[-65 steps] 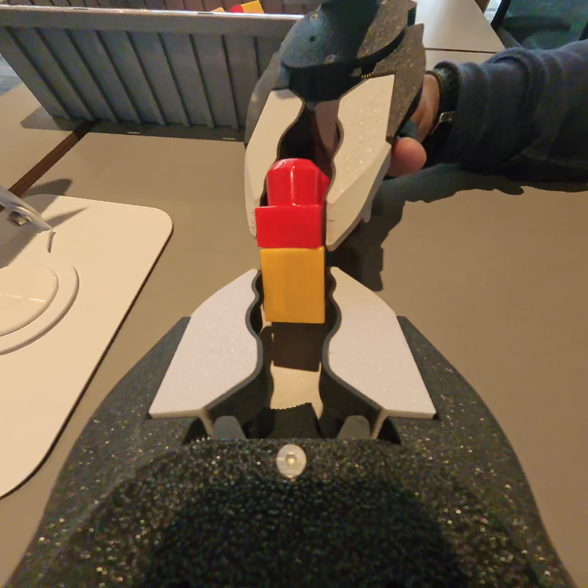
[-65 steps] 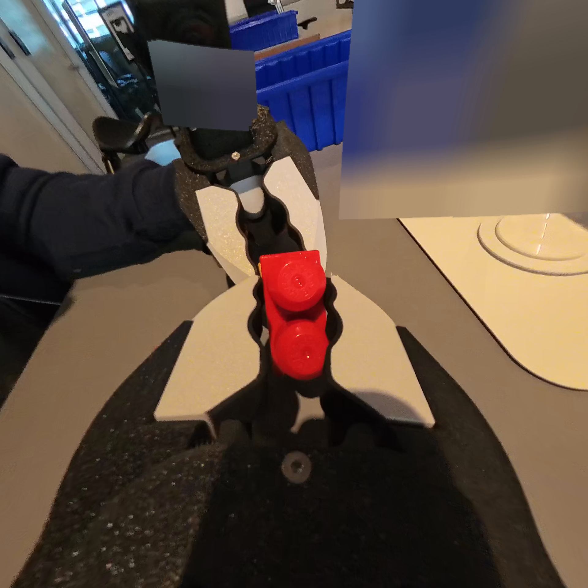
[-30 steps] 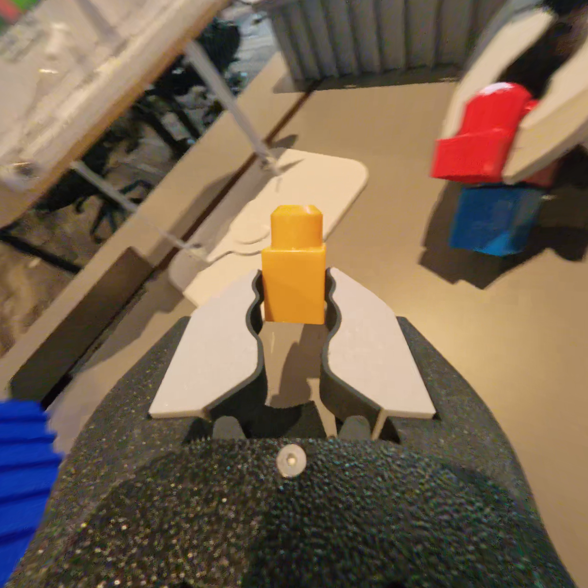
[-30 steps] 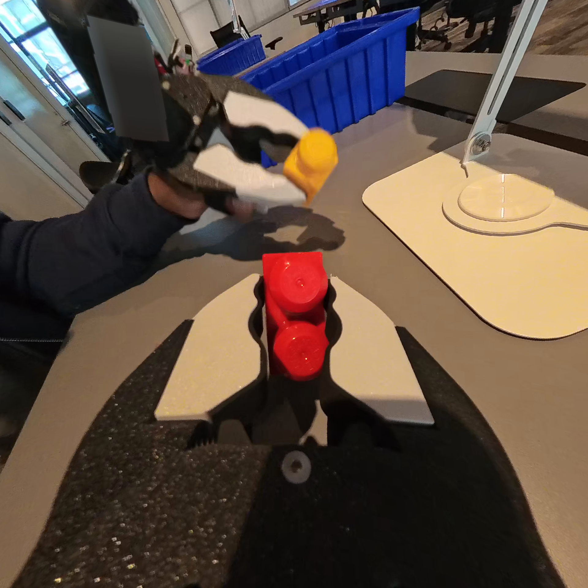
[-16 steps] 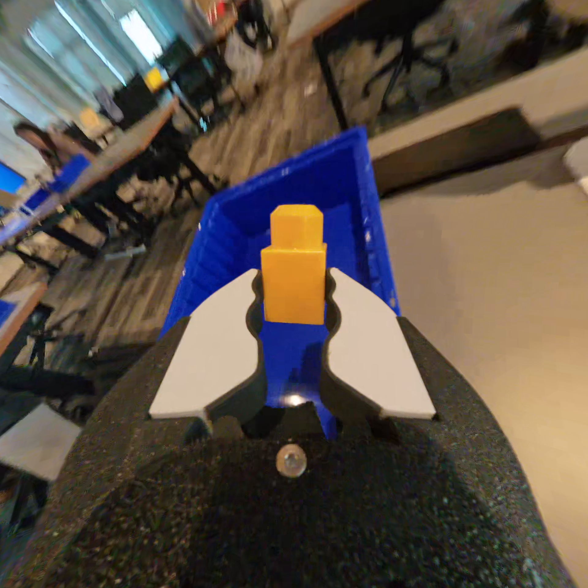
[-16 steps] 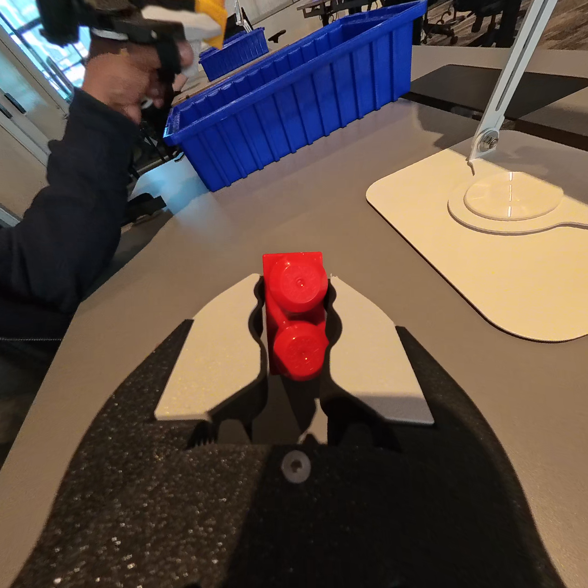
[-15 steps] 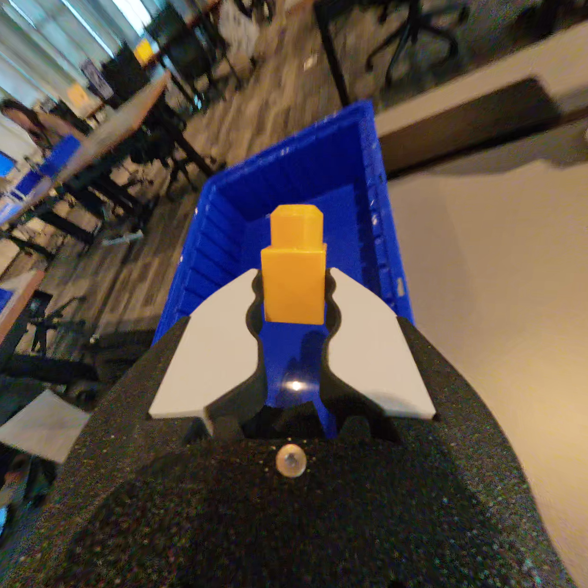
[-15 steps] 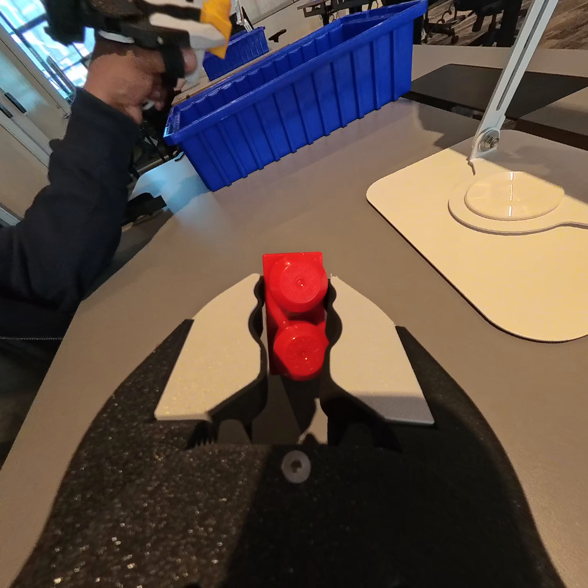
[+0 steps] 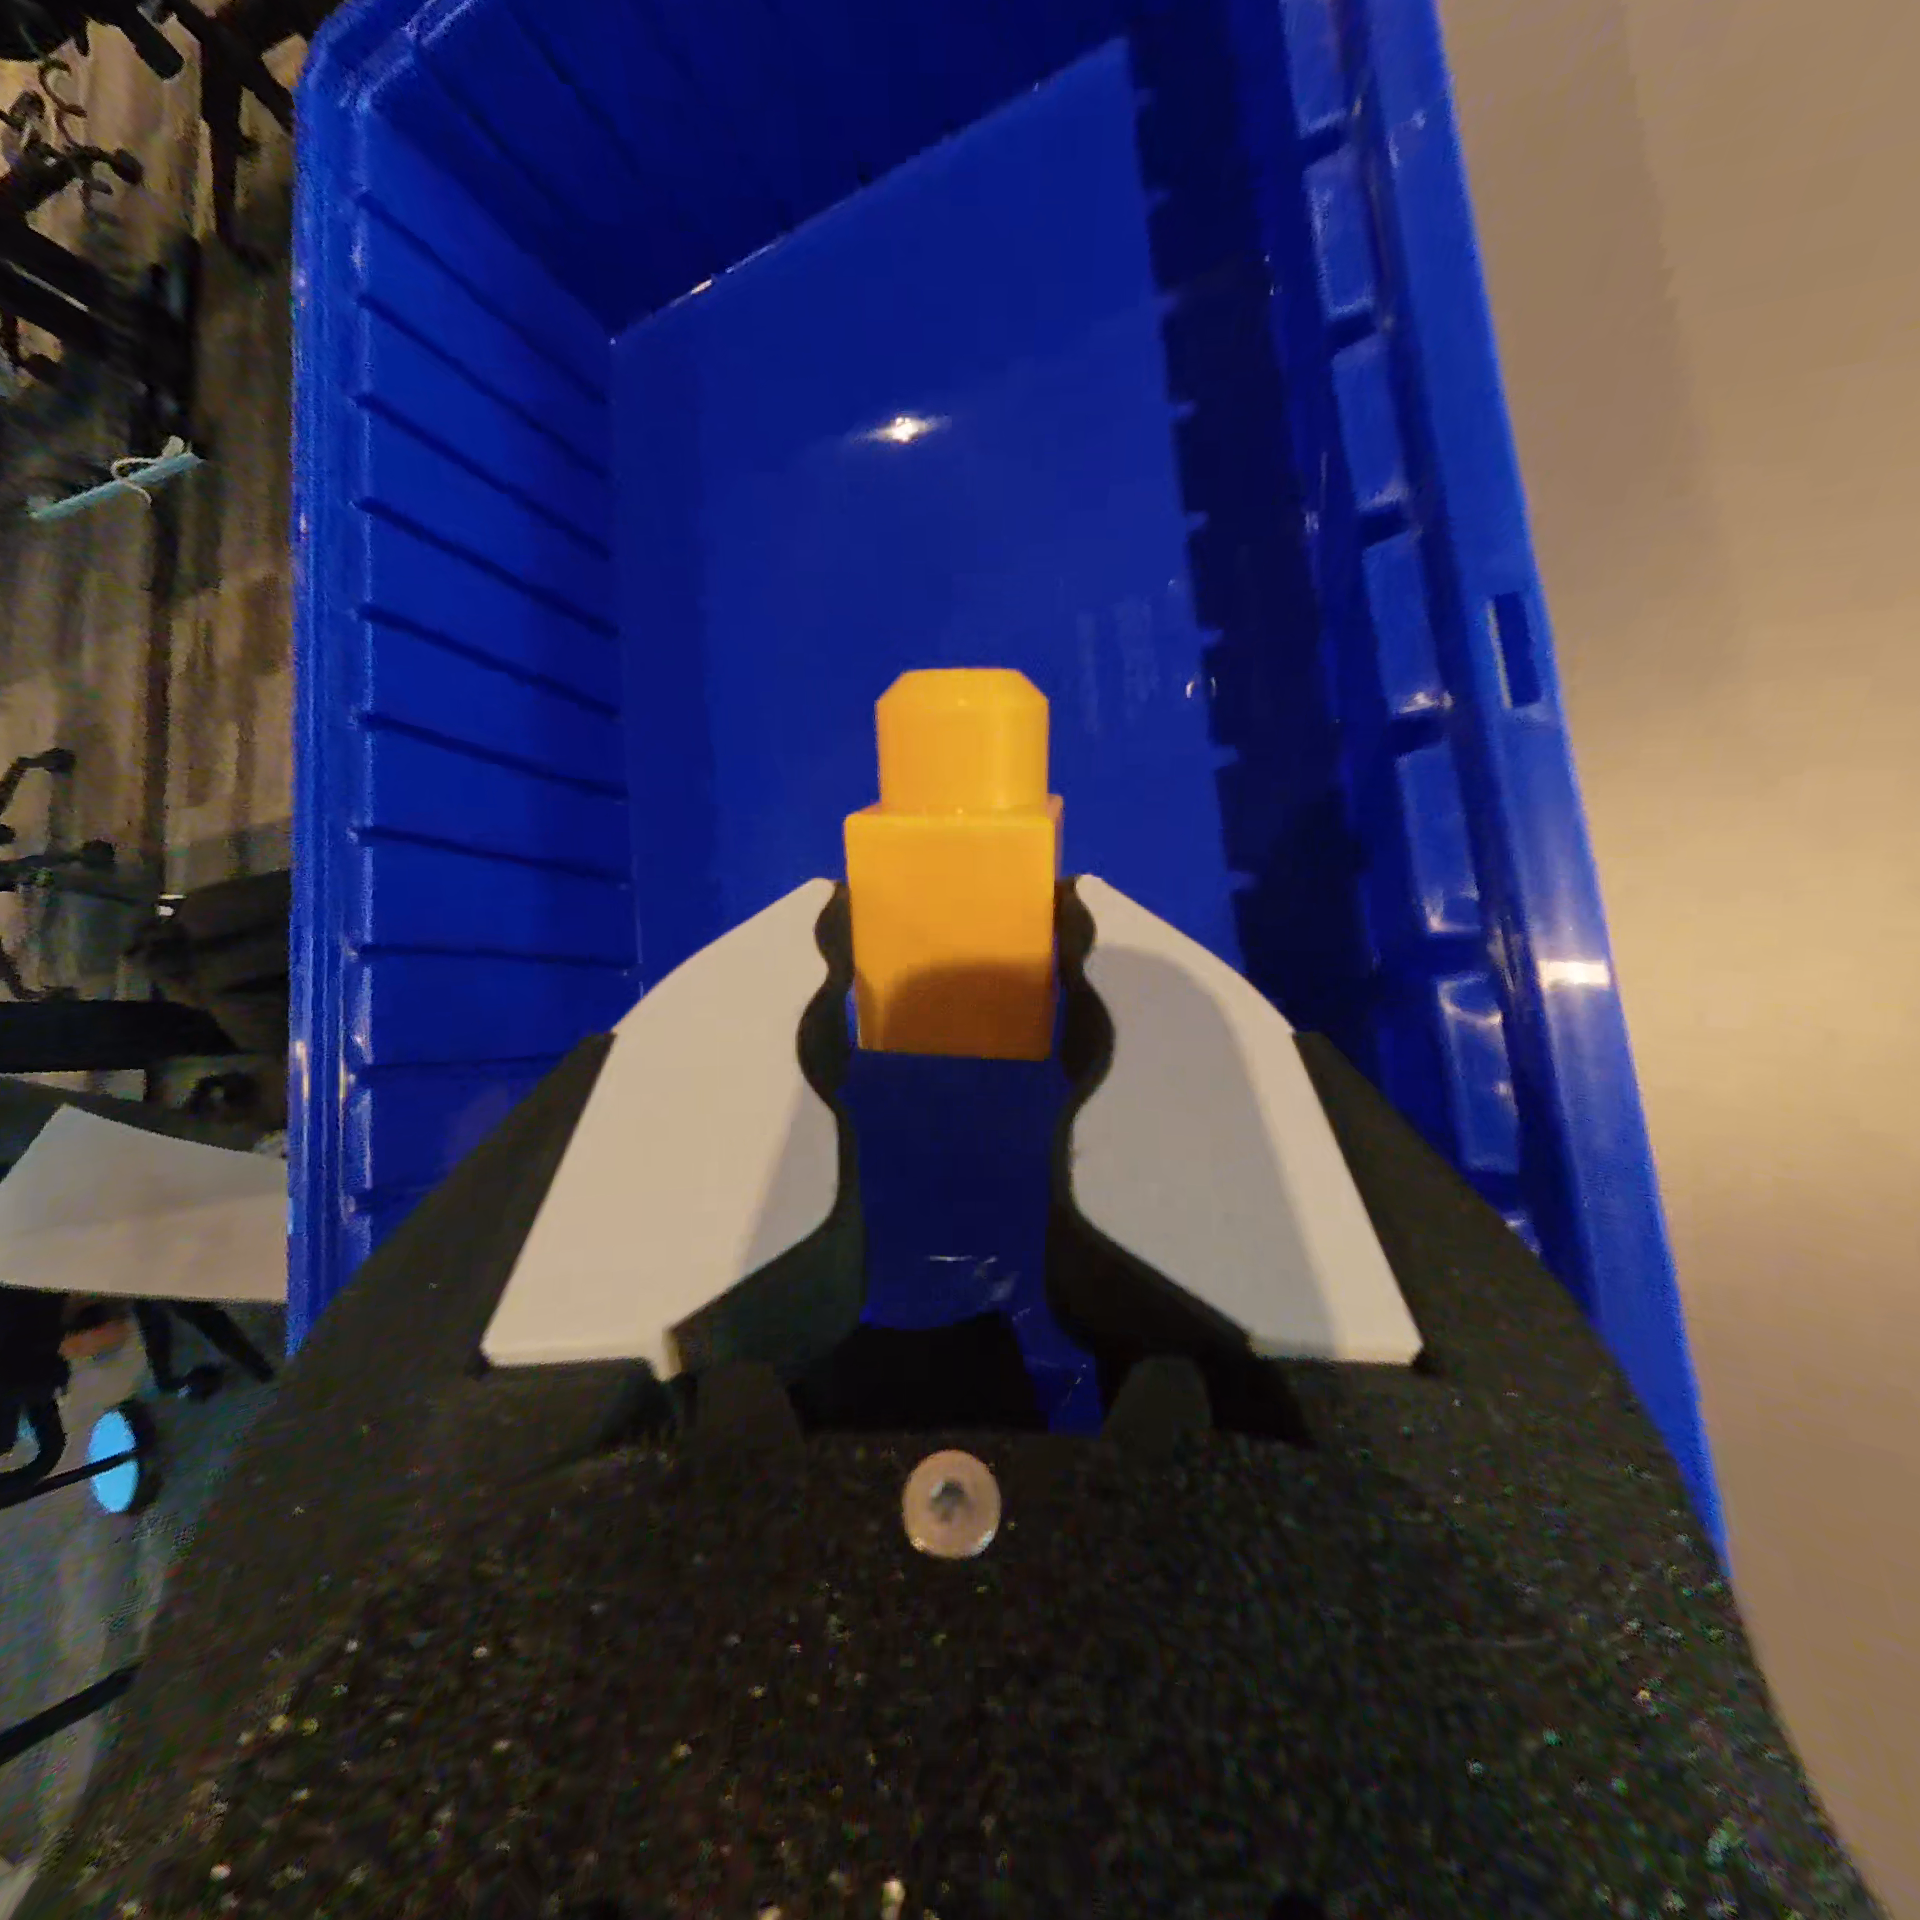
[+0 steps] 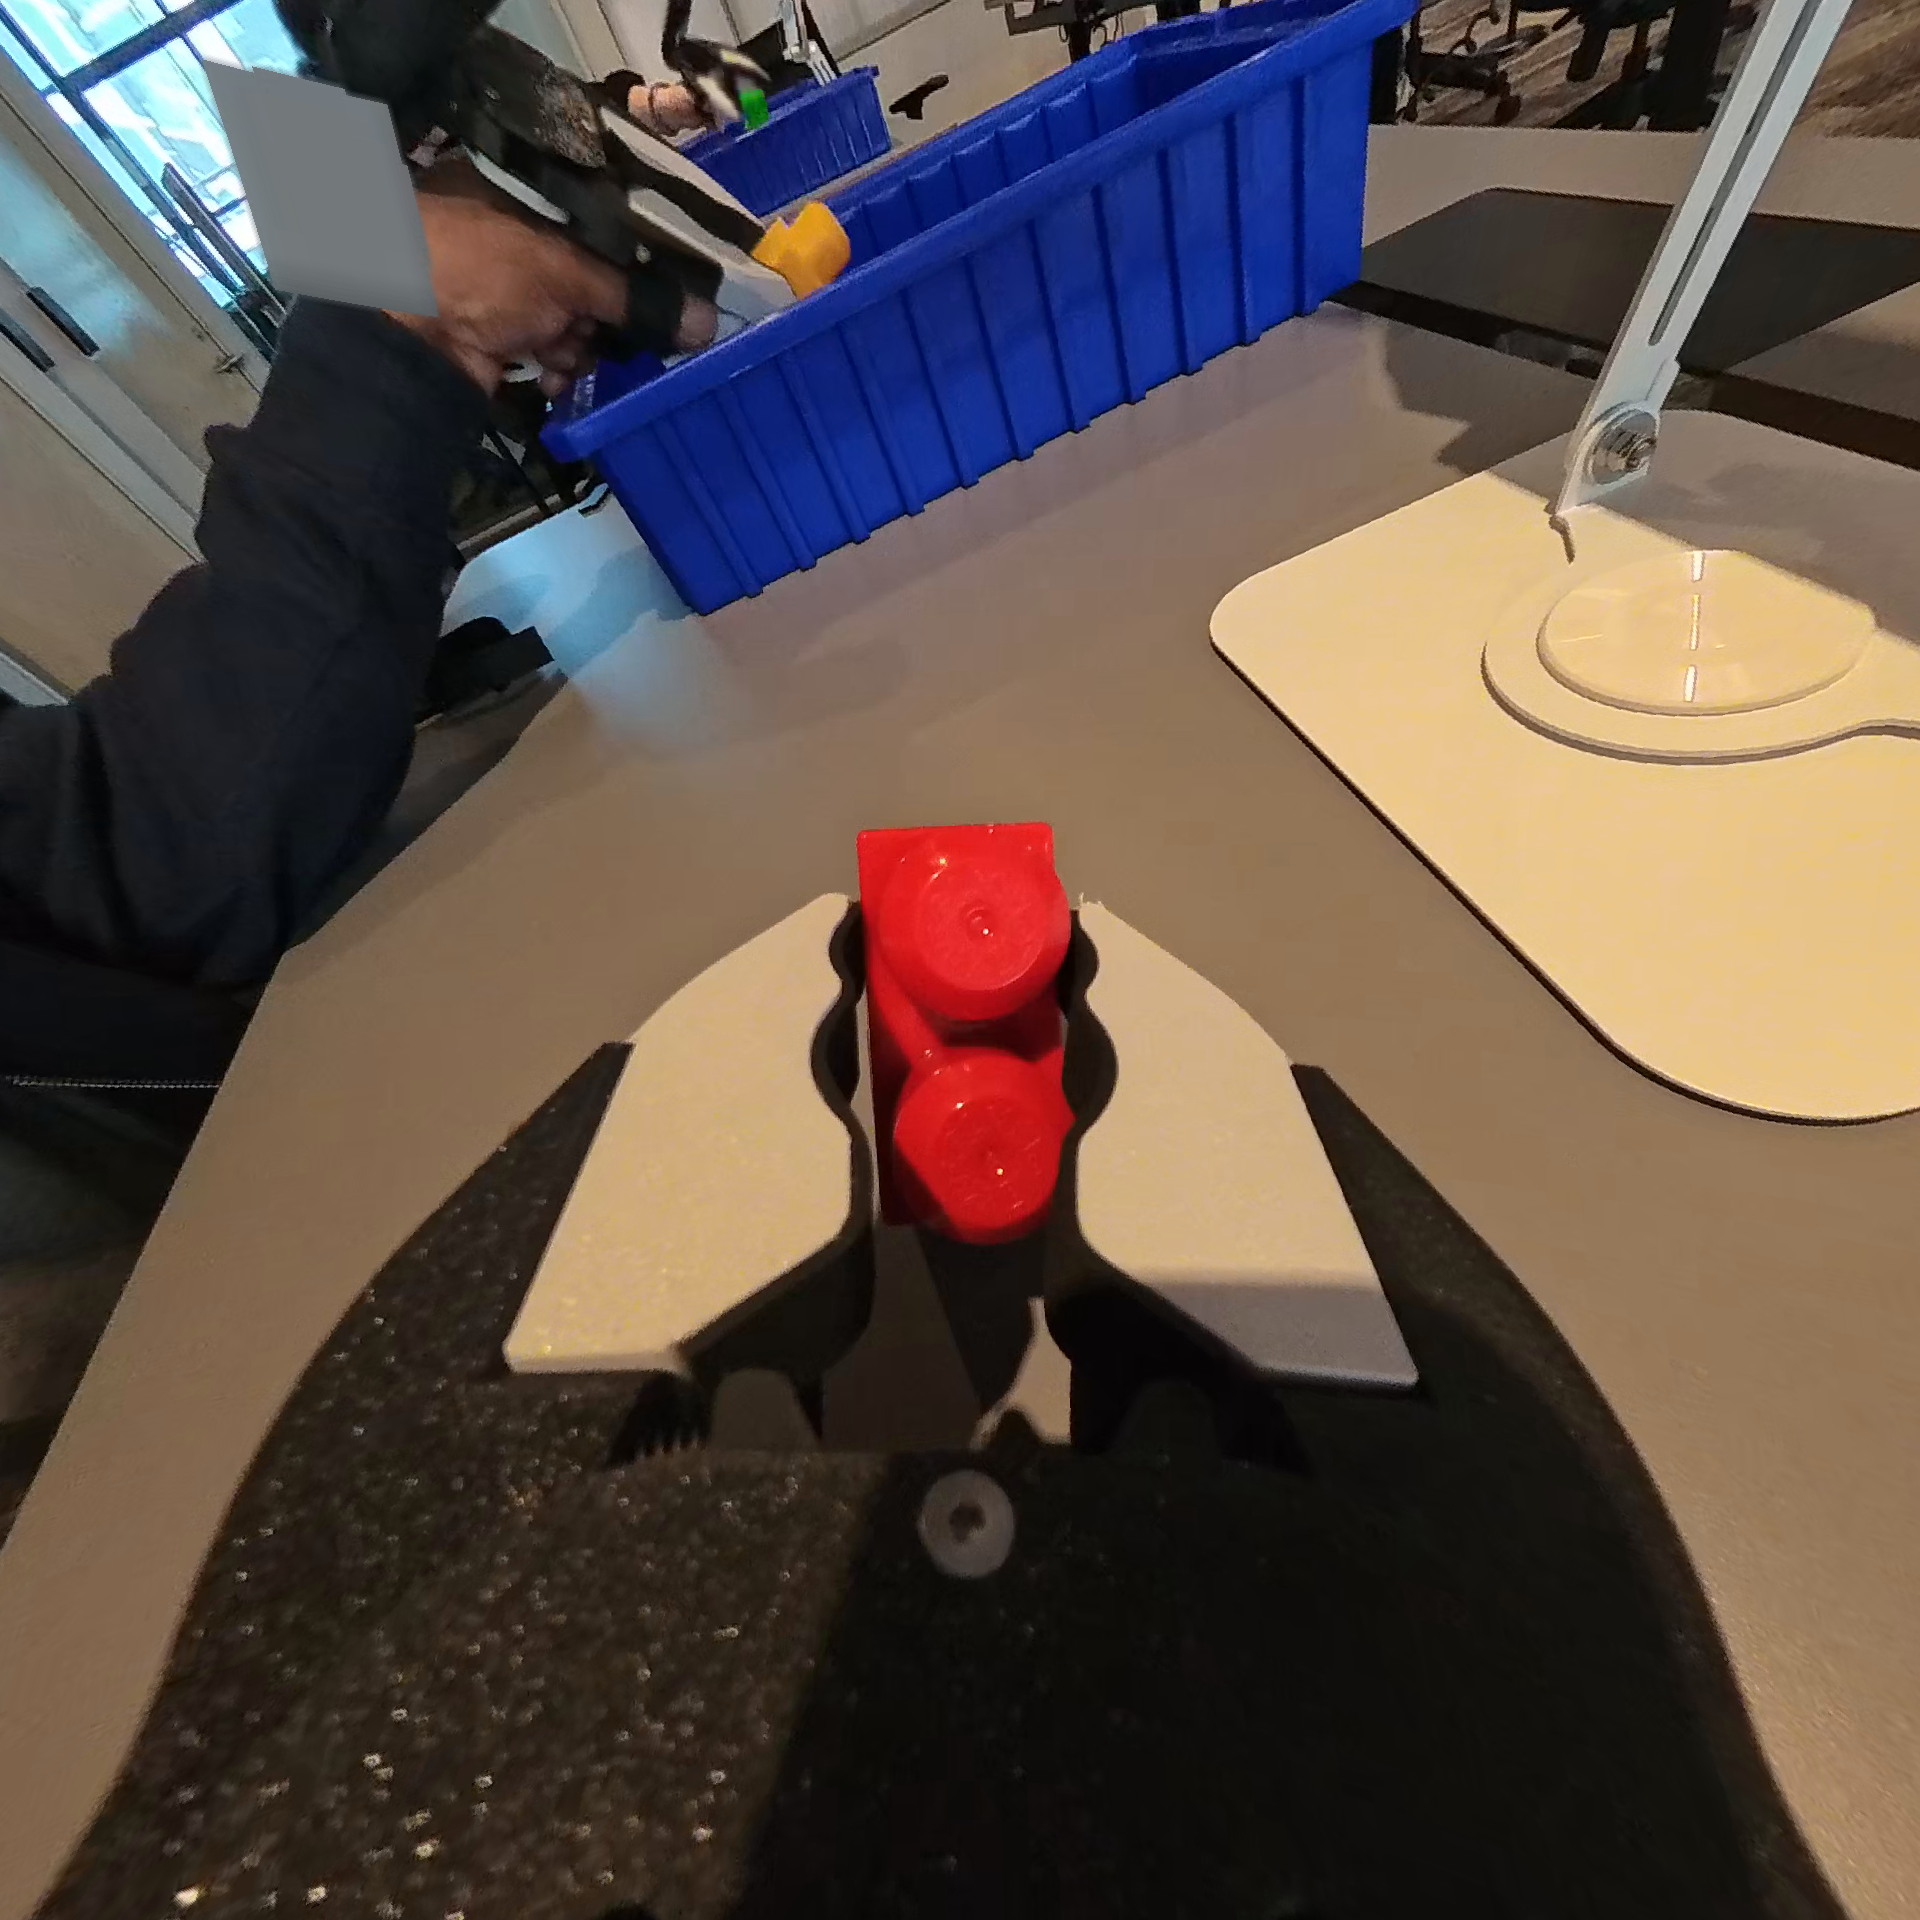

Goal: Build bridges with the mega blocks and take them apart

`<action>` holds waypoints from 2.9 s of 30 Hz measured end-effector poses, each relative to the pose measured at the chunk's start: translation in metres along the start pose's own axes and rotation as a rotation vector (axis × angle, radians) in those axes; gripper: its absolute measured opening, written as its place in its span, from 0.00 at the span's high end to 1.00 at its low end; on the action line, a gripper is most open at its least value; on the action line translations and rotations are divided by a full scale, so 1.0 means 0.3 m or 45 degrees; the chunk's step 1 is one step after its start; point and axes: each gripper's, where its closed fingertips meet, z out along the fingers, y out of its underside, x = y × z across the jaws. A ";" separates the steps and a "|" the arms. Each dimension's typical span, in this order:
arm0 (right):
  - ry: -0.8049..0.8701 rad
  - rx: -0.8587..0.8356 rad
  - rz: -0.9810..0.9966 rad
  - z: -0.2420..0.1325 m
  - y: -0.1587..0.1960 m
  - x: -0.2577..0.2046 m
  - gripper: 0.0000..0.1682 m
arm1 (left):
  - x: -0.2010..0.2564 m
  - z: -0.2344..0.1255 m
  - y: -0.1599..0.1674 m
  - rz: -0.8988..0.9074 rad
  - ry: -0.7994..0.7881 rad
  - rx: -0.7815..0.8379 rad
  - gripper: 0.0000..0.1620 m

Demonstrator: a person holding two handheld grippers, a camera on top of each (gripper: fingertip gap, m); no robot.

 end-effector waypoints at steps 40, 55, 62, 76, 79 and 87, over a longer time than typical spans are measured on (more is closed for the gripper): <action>-0.237 0.365 0.121 -0.039 -0.127 -0.071 0.79 | 1.332 -0.492 -0.220 0.434 1.780 0.780 0.58; -0.249 0.243 -0.021 -0.008 -0.095 -0.121 0.79 | 1.325 -0.483 -0.177 0.553 1.788 0.694 0.77; -0.305 0.265 0.025 -0.009 -0.097 -0.132 0.79 | 1.300 -0.506 -0.177 0.496 1.900 0.690 0.78; -0.373 0.233 0.031 -0.021 -0.089 -0.154 0.79 | 1.293 -0.525 -0.159 0.483 1.979 0.627 0.78; -0.271 0.211 -0.028 -0.028 -0.087 -0.125 0.79 | 1.296 -0.497 -0.162 0.534 1.872 0.640 0.78; -0.208 0.258 -0.073 -0.071 -0.109 -0.095 0.79 | 1.252 -0.461 -0.186 0.527 1.768 0.679 0.78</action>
